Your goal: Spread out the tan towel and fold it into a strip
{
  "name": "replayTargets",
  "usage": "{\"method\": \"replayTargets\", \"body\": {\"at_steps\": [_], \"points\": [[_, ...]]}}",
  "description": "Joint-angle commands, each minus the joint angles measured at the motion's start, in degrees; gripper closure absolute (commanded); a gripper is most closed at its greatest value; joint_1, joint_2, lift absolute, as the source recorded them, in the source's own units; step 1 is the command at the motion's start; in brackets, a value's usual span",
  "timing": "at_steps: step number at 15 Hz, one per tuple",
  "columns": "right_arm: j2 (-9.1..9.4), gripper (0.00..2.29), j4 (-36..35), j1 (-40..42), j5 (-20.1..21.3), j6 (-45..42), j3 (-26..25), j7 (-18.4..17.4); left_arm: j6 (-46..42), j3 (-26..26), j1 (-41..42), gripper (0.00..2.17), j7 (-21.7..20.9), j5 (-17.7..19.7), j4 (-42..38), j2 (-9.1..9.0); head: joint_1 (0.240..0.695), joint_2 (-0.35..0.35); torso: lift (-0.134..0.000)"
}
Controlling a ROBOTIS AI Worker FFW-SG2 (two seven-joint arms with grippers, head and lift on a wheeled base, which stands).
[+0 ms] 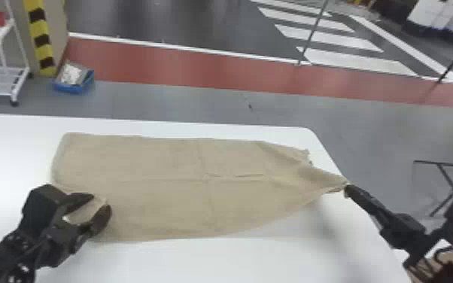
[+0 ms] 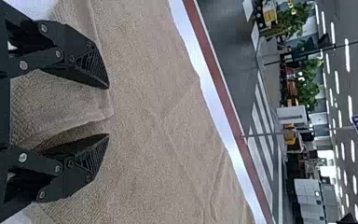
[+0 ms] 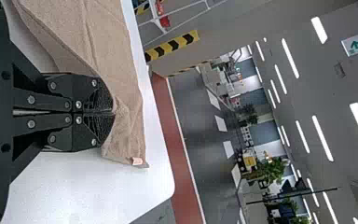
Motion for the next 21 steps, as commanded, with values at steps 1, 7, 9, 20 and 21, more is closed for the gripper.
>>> {"method": "replayTargets", "body": {"at_steps": [1, 7, 9, 20, 21], "points": [[0.00, 1.71, 0.1, -0.1, 0.0, 0.0, -0.3, 0.1, 0.6, 0.6, -0.1, 0.72, 0.3, 0.1, -0.2, 0.01, 0.695, -0.350, -0.124], [0.00, 1.71, 0.1, -0.2, -0.2, 0.2, -1.1, 0.1, 3.0, 1.4, 0.1, 0.73, 0.3, 0.2, -1.4, 0.36, 0.695, -0.350, -0.124], [-0.09, 1.71, 0.1, -0.2, -0.4, 0.4, -1.6, 0.1, 2.5, 2.1, 0.1, 0.73, 0.4, 1.2, -2.4, 0.53, 0.695, -0.350, -0.124], [0.00, 1.71, 0.0, 0.0, -0.9, 0.9, -3.6, 1.4, 7.6, 1.1, -3.3, 0.71, -2.2, -0.6, -2.4, 1.06, 0.695, -0.350, -0.124], [0.00, 1.71, 0.1, 0.0, -0.9, 0.7, -3.6, 1.4, 8.7, 1.1, -3.5, 0.71, -2.6, -1.3, -2.4, 1.15, 0.695, -0.350, -0.124]]}}
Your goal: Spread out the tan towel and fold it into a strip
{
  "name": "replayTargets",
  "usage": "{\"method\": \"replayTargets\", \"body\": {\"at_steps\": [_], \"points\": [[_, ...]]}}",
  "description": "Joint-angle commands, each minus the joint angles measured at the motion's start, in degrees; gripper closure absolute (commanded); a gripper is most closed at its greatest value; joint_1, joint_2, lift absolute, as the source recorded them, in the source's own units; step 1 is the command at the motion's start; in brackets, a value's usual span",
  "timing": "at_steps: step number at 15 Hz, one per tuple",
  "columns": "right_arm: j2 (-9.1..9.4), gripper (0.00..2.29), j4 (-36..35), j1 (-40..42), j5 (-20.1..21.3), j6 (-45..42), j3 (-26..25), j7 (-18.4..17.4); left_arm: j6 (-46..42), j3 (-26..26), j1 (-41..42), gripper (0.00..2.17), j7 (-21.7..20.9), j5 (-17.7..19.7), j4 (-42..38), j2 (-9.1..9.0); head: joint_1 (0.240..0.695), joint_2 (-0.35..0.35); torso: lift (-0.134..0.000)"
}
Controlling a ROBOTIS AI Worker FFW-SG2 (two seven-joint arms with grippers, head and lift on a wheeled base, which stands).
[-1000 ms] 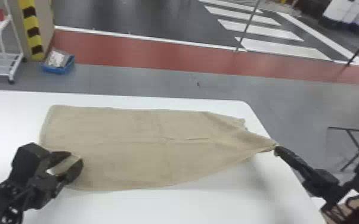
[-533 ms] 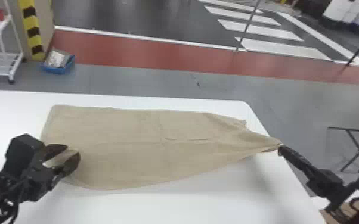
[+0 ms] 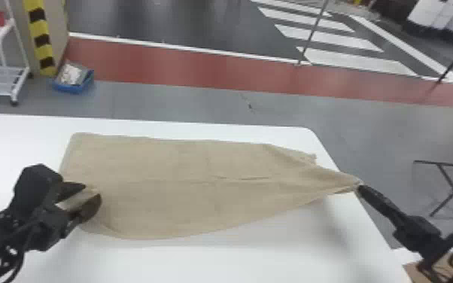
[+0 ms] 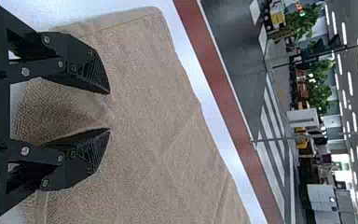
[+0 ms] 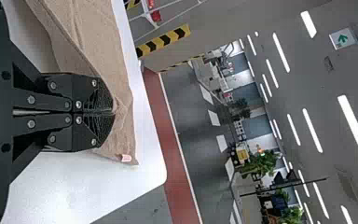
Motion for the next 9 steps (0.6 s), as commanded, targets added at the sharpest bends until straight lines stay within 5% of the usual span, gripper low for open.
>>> {"method": "replayTargets", "body": {"at_steps": [1, 9], "points": [[0.08, 1.71, 0.1, 0.0, 0.0, -0.2, 0.0, 0.1, 3.5, 0.0, -0.4, 0.71, -0.6, -1.3, 0.0, 0.13, 0.695, -0.350, -0.124], [0.34, 1.71, 0.1, 0.1, -0.3, -0.2, -0.6, 0.4, 8.5, 0.8, -0.1, 0.73, -2.3, -0.7, -2.0, 0.48, 0.695, -0.350, -0.124]]}}
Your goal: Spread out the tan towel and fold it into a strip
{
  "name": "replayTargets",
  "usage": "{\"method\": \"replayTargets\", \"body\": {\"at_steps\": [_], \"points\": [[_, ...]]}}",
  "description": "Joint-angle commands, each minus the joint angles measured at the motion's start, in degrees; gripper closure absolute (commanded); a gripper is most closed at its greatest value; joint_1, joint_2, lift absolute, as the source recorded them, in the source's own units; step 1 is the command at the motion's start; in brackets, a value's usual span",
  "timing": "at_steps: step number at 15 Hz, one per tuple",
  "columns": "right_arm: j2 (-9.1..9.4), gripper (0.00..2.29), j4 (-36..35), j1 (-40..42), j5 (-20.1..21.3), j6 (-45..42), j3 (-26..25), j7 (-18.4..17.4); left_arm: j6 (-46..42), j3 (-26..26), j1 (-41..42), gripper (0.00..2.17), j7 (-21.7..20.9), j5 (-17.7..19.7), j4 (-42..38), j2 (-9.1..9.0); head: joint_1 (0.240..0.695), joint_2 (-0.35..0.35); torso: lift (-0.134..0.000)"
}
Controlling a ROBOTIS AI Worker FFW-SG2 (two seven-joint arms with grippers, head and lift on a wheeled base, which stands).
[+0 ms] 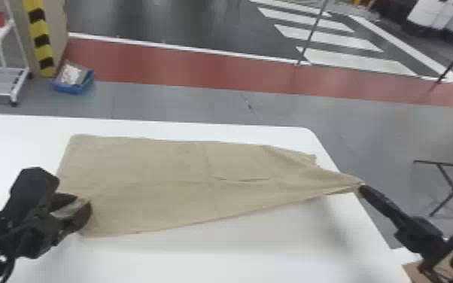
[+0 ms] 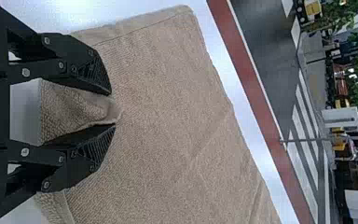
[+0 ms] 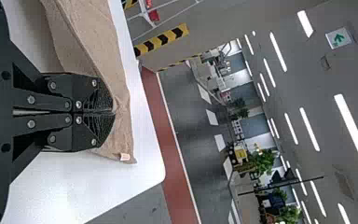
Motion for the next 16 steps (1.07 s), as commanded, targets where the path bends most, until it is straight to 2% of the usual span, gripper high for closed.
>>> {"method": "replayTargets", "body": {"at_steps": [1, 7, 8, 9, 10, 14, 16], "points": [[0.06, 1.71, -0.1, 0.1, 0.0, 0.0, -0.1, 0.0, 0.0, 0.3, 0.3, 0.73, 0.1, 0.5, -1.8, 0.00, 0.695, -0.350, -0.124], [0.23, 1.71, -0.3, 0.2, -0.1, 0.2, -0.6, 0.1, -0.2, 1.3, 0.8, 0.73, 0.0, 1.4, -3.0, 0.44, 0.695, -0.350, -0.124], [0.23, 1.71, -0.3, 0.2, -0.1, 0.2, -0.6, 0.1, 0.0, 1.3, 0.8, 0.78, -0.1, 1.1, -2.9, 0.44, 0.695, -0.350, -0.124], [0.23, 1.71, -0.3, 0.2, -0.1, 0.0, -0.6, 0.1, 0.0, 1.3, 0.7, 1.18, -0.1, 0.9, -2.8, 0.44, 0.695, -0.350, -0.124], [0.23, 1.71, -0.3, 0.1, -0.1, 0.0, -0.7, 0.1, 0.0, 1.2, 0.6, 1.42, -0.1, 0.7, -2.7, 0.44, 0.695, -0.350, -0.124], [0.14, 1.71, -0.3, -0.4, -0.1, 0.0, -0.8, 0.1, 0.0, 1.8, 0.6, 1.45, 0.1, 1.9, -3.2, 0.79, 0.695, -0.350, -0.124], [-0.30, 1.71, -0.3, -0.5, 0.0, 0.6, -1.0, 0.0, -0.2, 3.6, 1.0, 1.45, 0.9, 5.0, -4.9, 1.14, 0.695, -0.350, -0.124]]}}
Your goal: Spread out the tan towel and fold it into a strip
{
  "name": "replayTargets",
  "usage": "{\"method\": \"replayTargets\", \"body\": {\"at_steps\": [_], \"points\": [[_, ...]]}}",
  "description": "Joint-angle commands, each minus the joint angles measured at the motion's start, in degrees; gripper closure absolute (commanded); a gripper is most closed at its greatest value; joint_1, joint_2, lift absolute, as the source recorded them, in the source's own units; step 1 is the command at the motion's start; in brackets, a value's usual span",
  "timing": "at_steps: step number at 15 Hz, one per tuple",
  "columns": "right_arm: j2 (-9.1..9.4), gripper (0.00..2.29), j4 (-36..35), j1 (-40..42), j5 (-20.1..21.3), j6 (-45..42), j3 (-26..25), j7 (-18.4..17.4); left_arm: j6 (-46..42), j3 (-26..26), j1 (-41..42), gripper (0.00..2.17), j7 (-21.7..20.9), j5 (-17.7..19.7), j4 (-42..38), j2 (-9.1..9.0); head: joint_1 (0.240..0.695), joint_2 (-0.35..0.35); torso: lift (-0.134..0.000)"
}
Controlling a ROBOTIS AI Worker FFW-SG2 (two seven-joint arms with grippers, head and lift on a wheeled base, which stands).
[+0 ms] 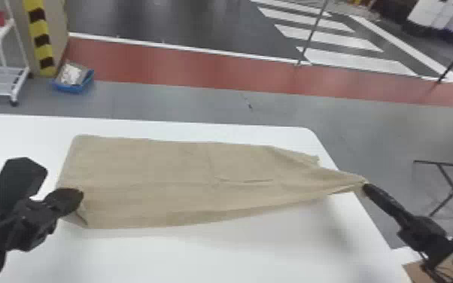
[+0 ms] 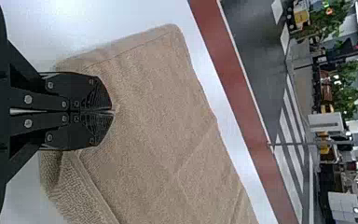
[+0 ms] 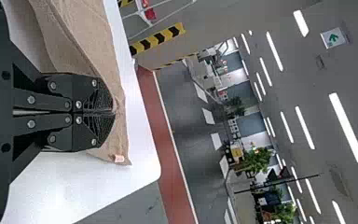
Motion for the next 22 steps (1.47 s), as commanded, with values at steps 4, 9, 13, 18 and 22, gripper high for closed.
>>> {"method": "replayTargets", "body": {"at_steps": [4, 9, 13, 18, 22], "points": [[-2.38, 1.71, -0.6, -0.6, 5.7, 6.9, 0.4, 0.0, -0.6, 4.8, 2.7, 1.45, 3.0, 6.6, -6.0, 1.17, 0.695, -0.350, -0.124], [-4.75, 1.71, -5.4, -1.2, 10.0, 13.8, -0.9, 0.6, -1.3, 12.0, 8.6, 1.45, 4.8, 9.9, -13.4, 2.23, 0.695, -0.350, -0.124], [-5.72, 1.71, -9.1, -2.9, 11.7, 19.0, 1.7, 4.9, -1.1, 17.2, 13.4, 1.45, 5.0, 10.5, -18.2, 2.32, 0.695, -0.350, -0.124], [-6.33, 1.71, -9.2, -5.0, 13.4, 22.4, 3.7, 7.9, -0.6, 25.3, 21.2, 1.45, 4.3, 11.0, -23.9, 2.05, 0.695, -0.302, -0.124], [-7.39, 1.71, -9.8, -6.6, 13.0, 25.9, 3.6, 8.5, 0.3, 26.8, 22.2, 1.45, 4.0, 12.5, -26.1, 2.58, 0.695, -0.268, -0.124]]}}
